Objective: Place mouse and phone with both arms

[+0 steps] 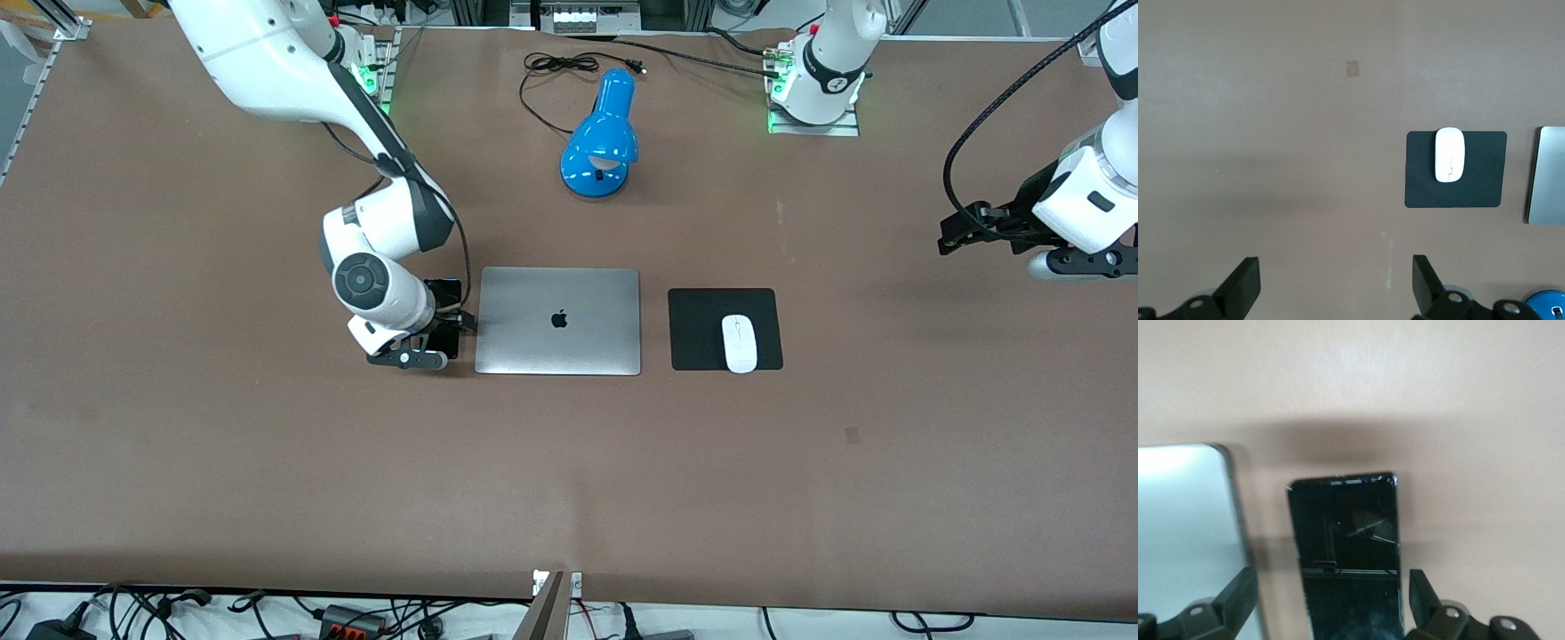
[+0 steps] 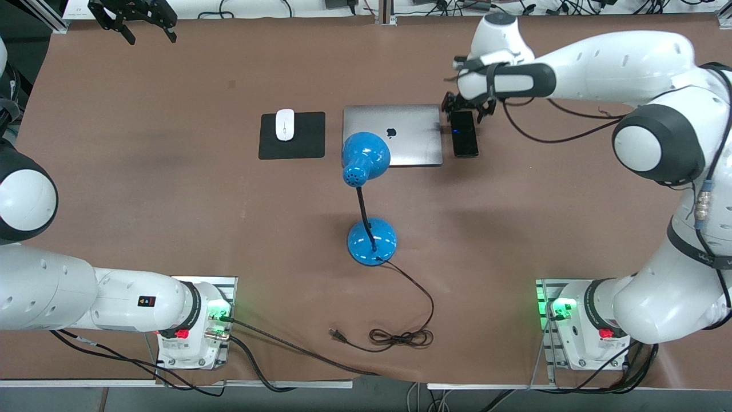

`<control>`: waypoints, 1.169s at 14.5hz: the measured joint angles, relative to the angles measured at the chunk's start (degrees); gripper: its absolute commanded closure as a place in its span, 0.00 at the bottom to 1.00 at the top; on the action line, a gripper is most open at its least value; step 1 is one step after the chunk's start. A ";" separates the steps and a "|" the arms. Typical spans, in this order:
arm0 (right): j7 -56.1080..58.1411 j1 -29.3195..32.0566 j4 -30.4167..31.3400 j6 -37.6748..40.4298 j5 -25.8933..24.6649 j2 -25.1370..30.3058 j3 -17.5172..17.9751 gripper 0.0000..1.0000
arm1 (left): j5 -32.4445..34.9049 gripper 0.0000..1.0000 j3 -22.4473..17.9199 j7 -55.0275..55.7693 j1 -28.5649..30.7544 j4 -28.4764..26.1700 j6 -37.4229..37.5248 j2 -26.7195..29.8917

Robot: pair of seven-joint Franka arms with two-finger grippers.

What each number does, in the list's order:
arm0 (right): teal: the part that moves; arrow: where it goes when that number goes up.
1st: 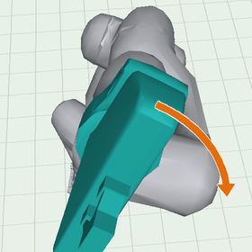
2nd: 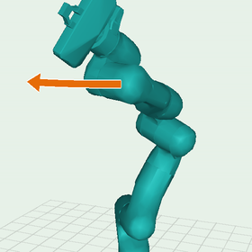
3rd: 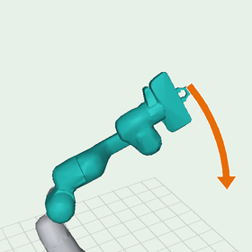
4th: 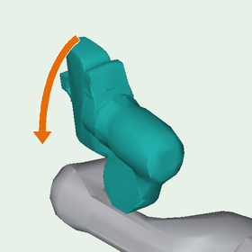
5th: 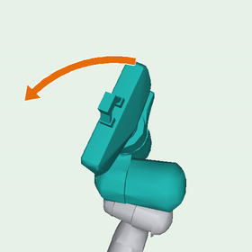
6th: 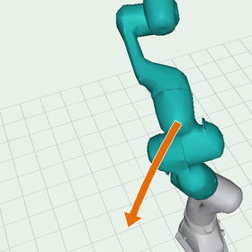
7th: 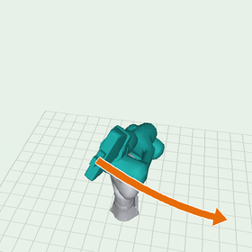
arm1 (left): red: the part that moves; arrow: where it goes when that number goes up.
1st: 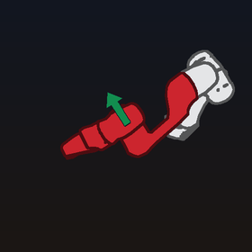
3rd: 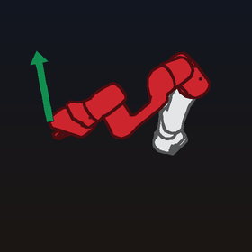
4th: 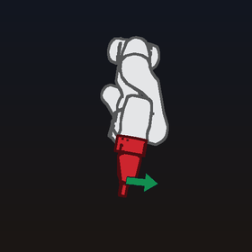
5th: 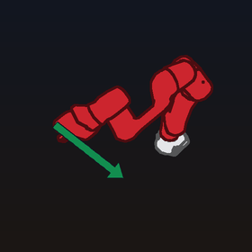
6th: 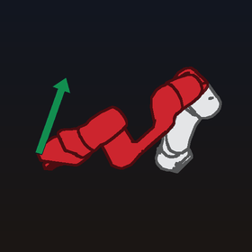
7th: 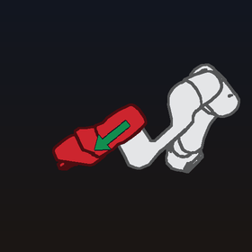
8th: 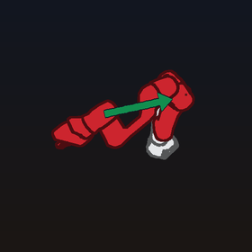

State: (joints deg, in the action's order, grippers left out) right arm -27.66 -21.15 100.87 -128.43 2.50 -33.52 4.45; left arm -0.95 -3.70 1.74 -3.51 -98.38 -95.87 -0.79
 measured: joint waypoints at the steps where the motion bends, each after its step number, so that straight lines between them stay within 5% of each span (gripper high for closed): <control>1: 0.12 0.13 -2.34 3.76 -0.06 1.25 -0.27 0.00 | 0.00 0.00 0.01 0.00 0.01 0.08 -0.04 0.05; 6: 4.88 2.26 -18.94 23.88 -5.43 4.98 -0.94 0.00 | 0.01 0.00 0.17 -0.10 -0.01 0.37 -2.46 0.15; 9: 9.53 6.15 -26.30 29.21 -5.80 5.87 -1.15 0.00 | 0.02 0.00 0.68 -0.19 -0.11 0.61 -2.67 0.15; 17: 22.24 20.22 -28.59 33.50 -5.78 13.57 -1.48 0.00 | 0.26 0.00 0.83 -0.26 -0.14 0.73 -2.14 0.14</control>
State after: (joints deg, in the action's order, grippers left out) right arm -5.42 -0.94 72.28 -94.93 -3.28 -19.95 2.97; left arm -0.69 -2.86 1.48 -3.65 -97.65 -98.02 -0.65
